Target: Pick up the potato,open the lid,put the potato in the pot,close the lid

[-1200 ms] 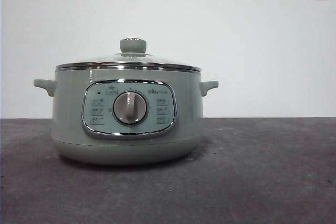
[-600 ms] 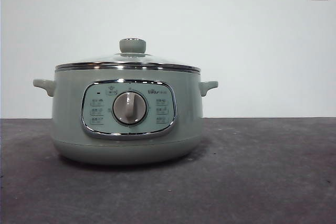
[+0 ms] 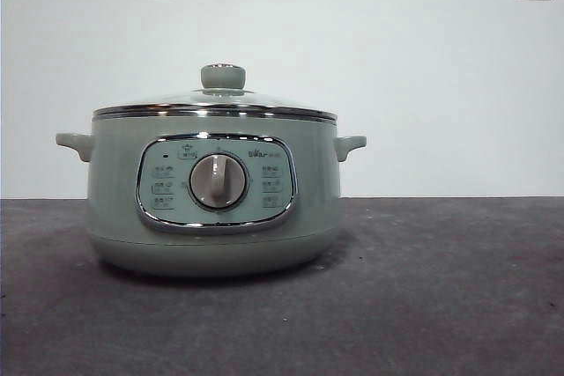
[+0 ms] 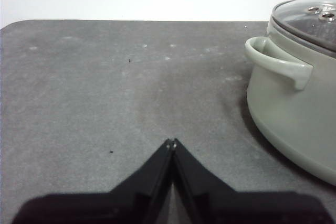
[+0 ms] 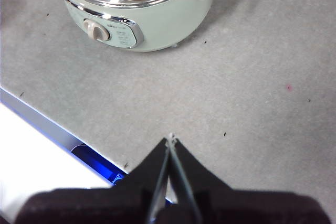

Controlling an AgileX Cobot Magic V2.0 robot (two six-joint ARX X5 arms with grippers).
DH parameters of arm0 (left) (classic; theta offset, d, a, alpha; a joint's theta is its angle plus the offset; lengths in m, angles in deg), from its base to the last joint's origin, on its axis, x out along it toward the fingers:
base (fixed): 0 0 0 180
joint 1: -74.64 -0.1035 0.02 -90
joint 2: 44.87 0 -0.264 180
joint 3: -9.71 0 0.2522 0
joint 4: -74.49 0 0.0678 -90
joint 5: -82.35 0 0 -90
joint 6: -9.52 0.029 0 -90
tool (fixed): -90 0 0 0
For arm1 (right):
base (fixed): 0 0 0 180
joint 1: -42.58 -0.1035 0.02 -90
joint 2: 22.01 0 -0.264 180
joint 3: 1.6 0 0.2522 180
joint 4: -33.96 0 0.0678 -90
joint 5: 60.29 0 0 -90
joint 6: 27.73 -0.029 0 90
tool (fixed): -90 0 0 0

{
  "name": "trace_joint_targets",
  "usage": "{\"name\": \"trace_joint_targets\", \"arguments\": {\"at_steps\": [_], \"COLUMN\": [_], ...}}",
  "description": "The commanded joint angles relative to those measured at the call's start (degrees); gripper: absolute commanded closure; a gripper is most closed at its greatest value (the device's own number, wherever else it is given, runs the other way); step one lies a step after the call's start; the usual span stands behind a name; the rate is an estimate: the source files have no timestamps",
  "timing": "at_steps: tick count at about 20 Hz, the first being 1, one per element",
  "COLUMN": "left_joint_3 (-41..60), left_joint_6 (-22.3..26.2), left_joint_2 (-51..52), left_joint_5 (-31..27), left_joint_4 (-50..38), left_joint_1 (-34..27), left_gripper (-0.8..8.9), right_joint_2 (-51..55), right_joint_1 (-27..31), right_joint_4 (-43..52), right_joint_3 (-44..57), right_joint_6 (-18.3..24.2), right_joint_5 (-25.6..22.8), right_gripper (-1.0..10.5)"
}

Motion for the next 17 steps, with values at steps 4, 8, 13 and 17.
{"name": "trace_joint_targets", "arguments": {"at_steps": [4,8,13,17], "left_joint_3": [0.6,0.6,0.6,0.6], "left_joint_6": [0.0,0.0,0.0,0.0], "left_joint_2": [-1.5,-2.0,-2.2,-2.2], "left_joint_5": [-0.1,-0.1,-0.1,-0.1], "left_joint_4": [-0.4,-0.4,-0.4,-0.4], "left_joint_1": [0.1,0.1,0.1,0.1], "left_gripper": [8.16,8.16,8.16,8.16], "right_joint_2": [0.0,0.5,10.6,25.1], "right_joint_1": [0.0,3.2,19.2,32.8], "right_joint_4": [0.3,0.7,36.3,66.8], "right_joint_3": [0.3,0.7,22.5,47.9], "right_joint_6": [-0.1,6.5,17.5,16.5], "right_joint_5": [0.0,-3.5,2.5,9.7], "right_gripper": [9.5,9.5,9.5,9.5]}}
